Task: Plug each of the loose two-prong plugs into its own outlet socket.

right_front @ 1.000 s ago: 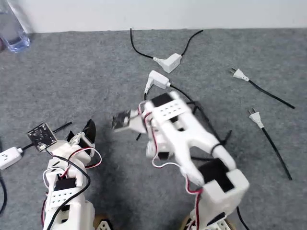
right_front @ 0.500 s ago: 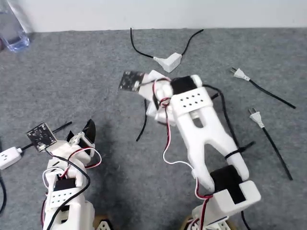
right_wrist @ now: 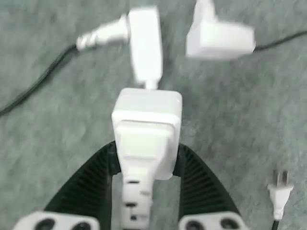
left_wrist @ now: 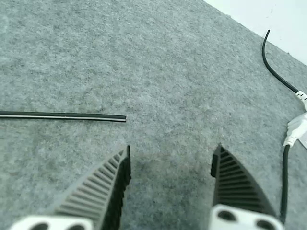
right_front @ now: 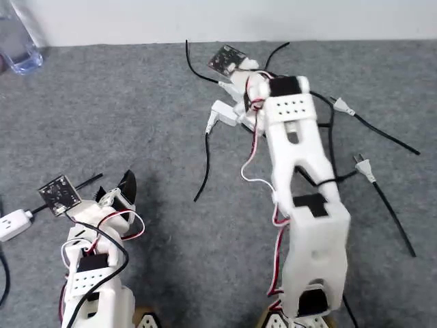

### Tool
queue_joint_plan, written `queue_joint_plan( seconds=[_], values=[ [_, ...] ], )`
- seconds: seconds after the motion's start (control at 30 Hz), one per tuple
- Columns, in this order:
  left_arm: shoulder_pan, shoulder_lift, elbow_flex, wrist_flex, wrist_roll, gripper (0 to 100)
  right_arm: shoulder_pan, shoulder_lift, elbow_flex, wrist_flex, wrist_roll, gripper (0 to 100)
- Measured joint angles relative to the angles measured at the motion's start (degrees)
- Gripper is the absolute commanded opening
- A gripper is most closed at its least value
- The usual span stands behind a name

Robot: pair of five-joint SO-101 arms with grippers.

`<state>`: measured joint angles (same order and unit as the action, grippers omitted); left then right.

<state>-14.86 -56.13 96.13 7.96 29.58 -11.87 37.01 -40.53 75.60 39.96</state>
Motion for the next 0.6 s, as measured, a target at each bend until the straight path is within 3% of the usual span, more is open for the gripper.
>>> queue_joint_plan(
  seconds=[0.5, 0.6],
  values=[
    [0.0, 0.0, 0.0, 0.0, 0.0, 26, -1.05, 35.87, -46.42, -5.63, 1.85, 1.7],
    [0.0, 0.0, 0.0, 0.0, 0.0, 26, -1.14, 40.18, -50.29, -6.24, 2.46, 13.2]
  ],
)
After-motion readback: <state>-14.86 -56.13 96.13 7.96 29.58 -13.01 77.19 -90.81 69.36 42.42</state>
